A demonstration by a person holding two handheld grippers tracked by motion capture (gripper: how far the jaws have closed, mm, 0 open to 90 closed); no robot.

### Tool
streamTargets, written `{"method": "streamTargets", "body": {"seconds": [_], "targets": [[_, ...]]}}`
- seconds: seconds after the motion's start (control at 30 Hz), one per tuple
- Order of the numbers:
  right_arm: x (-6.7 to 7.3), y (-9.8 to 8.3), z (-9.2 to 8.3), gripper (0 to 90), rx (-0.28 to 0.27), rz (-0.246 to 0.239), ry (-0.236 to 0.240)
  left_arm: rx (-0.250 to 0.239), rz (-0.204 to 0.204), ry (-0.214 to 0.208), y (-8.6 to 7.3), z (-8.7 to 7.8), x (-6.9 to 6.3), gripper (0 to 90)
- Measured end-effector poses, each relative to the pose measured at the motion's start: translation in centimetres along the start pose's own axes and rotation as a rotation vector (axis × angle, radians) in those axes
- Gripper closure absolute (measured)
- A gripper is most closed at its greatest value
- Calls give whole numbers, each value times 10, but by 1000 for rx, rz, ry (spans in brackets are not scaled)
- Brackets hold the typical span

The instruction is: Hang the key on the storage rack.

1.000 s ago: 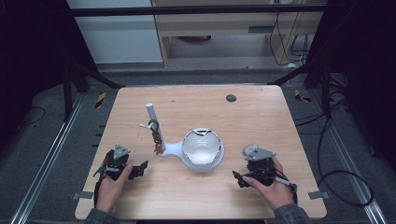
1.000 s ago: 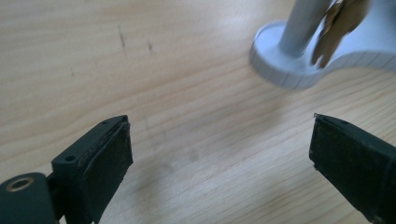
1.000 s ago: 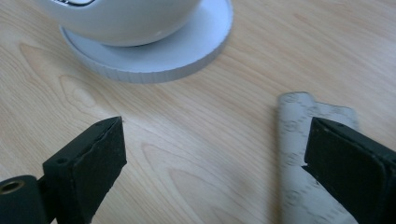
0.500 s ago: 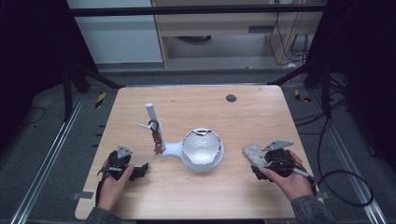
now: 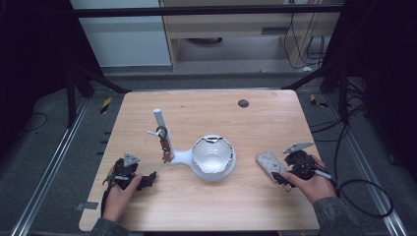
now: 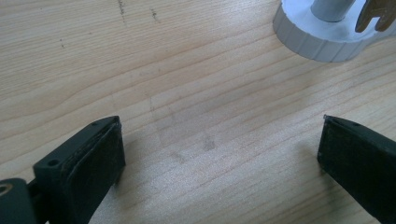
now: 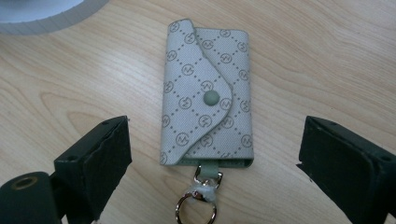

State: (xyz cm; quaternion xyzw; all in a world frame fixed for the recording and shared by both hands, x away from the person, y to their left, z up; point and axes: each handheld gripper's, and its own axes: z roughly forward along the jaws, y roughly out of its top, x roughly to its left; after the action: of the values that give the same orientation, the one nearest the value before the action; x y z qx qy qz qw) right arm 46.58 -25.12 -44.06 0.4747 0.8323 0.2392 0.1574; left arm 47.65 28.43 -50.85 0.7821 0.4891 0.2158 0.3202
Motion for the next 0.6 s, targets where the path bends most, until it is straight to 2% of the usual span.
{"method": "streamTargets", "body": {"seconds": [0.17, 0.27, 0.6], "targets": [[-2, 6, 8, 96, 50, 16, 22, 0, 0, 0, 0, 0, 0, 0], [-1, 8, 16, 109, 79, 28, 6, 0, 0, 0, 0, 0, 0, 0], [0, 6, 35, 94, 117, 36, 10, 0, 1, -1, 0, 0, 0, 0]]}}
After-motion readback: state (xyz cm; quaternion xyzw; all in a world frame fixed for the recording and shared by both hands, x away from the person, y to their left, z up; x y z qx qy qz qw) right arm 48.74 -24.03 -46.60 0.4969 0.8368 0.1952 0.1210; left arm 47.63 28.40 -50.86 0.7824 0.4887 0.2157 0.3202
